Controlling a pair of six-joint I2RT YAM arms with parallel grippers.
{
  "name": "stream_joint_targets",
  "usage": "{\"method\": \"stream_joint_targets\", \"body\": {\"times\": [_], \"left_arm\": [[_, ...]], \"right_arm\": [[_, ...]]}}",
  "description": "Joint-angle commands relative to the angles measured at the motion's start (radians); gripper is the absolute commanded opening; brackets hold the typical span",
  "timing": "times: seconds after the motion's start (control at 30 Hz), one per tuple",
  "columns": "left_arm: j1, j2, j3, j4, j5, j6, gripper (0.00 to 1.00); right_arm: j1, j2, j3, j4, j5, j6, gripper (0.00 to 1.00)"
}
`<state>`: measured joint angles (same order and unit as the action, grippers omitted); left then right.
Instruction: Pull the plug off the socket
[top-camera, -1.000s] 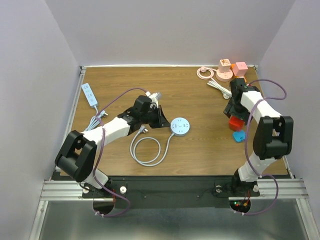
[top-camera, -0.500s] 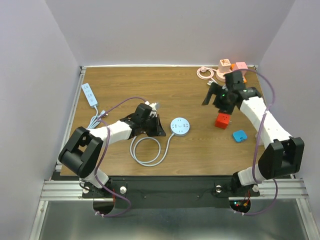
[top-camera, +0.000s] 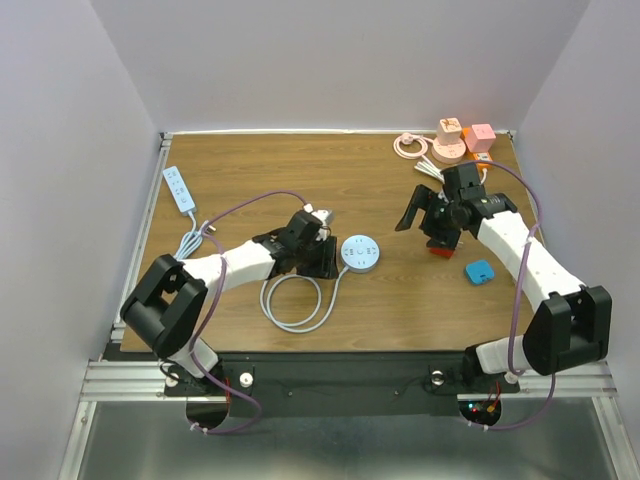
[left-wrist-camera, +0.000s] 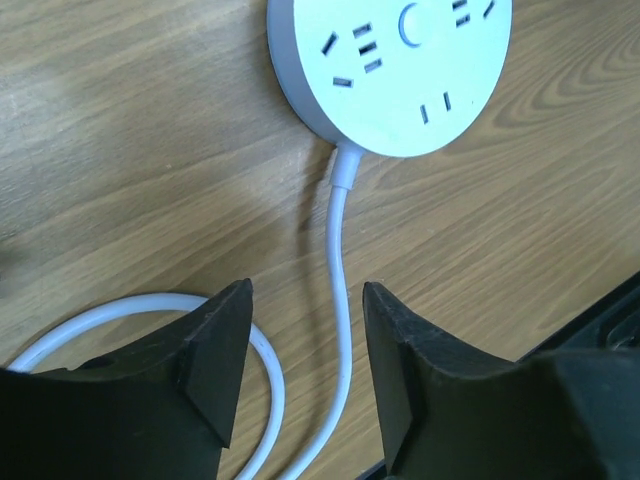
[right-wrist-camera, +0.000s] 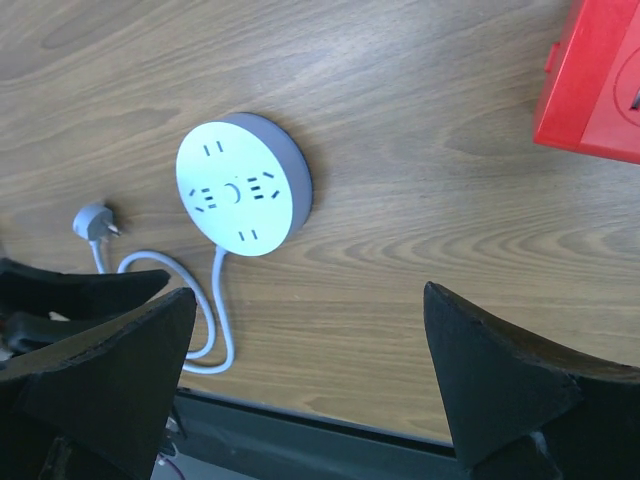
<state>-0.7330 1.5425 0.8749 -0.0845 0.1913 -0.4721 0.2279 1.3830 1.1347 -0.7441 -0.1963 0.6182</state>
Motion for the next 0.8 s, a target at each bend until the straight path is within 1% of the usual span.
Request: {"method": "stream_joint_targets", "body": {"times": [0.0,0.13,0.37,0.4,0.43,0.47,0.5,0.53,0.63,0.7,0.77], "left_arm": [[-0.023,0.04,0.042,-0.02,0.014,0.056,0.6],[-0.045,0.132,0.068,-0.017,0.016,0.081,0.6],[-0.108,0.174,0.122,-0.009,0.042,0.115,0.59],[-0.109,0.183,0.122,-0.011,0.04,0.113,0.54],[-0.111,0.2,0.121,-0.012,0.037,0.112,0.46],[-0.111,0.211,0.121,-0.014,0.031,0.11,0.35],[-0.111,0.223,0.122,-0.02,0.02,0.112,0.07],[-0.109,0.249,0.121,-0.033,-0.005,0.113,0.0],[-0.077,0.258,0.111,-0.044,-0.055,0.122,0.0],[-0.022,0.245,0.102,-0.046,-0.064,0.125,0.0],[0.138,0.216,0.111,-0.058,-0.072,0.142,0.0]], "right_arm": [[-0.002,-0.039,0.019,0.043,-0.014,0.018,1.0],[-0.002,-0.052,0.023,0.042,-0.014,0.02,1.0],[-0.002,-0.07,0.019,0.035,-0.006,0.017,1.0],[-0.002,-0.071,0.019,0.034,-0.006,0.015,1.0],[-0.002,-0.075,0.019,0.031,-0.005,0.015,1.0],[-0.002,-0.075,0.02,0.031,-0.003,0.014,1.0],[-0.002,-0.076,0.022,0.029,-0.003,0.014,1.0],[-0.002,-0.076,0.028,0.026,-0.002,0.012,1.0],[-0.002,-0.078,0.046,0.019,-0.002,0.009,1.0],[-0.001,-0.079,0.057,0.014,0.003,0.006,1.0],[-0.002,-0.078,0.069,0.008,0.003,0.002,1.0]]}}
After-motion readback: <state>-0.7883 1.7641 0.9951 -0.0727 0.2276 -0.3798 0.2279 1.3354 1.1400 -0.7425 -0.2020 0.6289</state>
